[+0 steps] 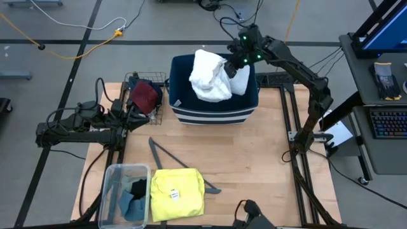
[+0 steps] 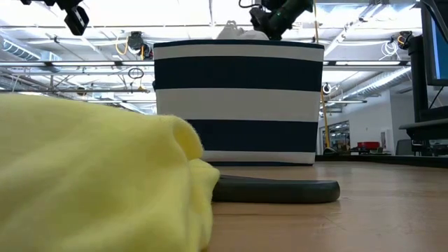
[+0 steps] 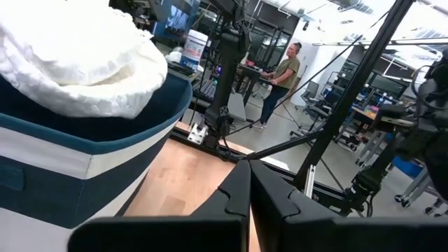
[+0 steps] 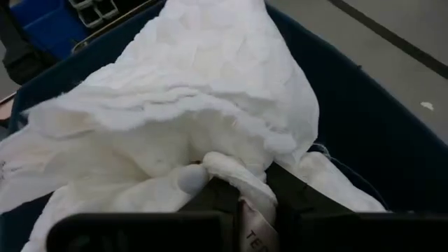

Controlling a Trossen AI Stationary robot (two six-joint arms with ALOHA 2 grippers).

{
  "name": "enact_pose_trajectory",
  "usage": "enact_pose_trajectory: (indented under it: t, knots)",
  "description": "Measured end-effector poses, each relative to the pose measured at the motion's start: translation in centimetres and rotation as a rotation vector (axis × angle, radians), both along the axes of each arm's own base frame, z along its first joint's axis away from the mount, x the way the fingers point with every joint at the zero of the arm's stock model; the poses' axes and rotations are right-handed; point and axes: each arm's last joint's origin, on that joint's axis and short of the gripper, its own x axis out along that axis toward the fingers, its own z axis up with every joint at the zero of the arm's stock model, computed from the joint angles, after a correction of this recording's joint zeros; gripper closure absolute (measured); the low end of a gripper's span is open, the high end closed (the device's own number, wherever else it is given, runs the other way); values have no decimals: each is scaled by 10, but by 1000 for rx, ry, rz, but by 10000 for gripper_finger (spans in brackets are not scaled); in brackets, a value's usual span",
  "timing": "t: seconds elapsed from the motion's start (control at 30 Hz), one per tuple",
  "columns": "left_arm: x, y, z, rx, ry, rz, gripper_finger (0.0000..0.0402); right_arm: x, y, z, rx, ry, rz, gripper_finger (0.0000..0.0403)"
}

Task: Pick & Place Cloths
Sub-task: Put the white blouse into the blue laundry bin

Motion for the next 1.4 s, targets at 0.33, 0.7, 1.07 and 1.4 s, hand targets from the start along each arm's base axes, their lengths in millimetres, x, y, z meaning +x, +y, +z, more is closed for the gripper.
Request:
enact_pose_trajectory:
  t: [0.33,0.7,1.07,1.4]
  knots:
    - [0,0,0,8,0,0,392,-1,3,7,110,-133,166,378]
    - [0,0,0,9,0,0,384,-30,-41,38,487,-548,248,378]
    - [0,0,3,14,-28,0,388,-43,-53,20,917,-503,188,378]
    - [-1,-1,16,28,-164,-17,396,-48,-55,-37,1214,-348,35,378]
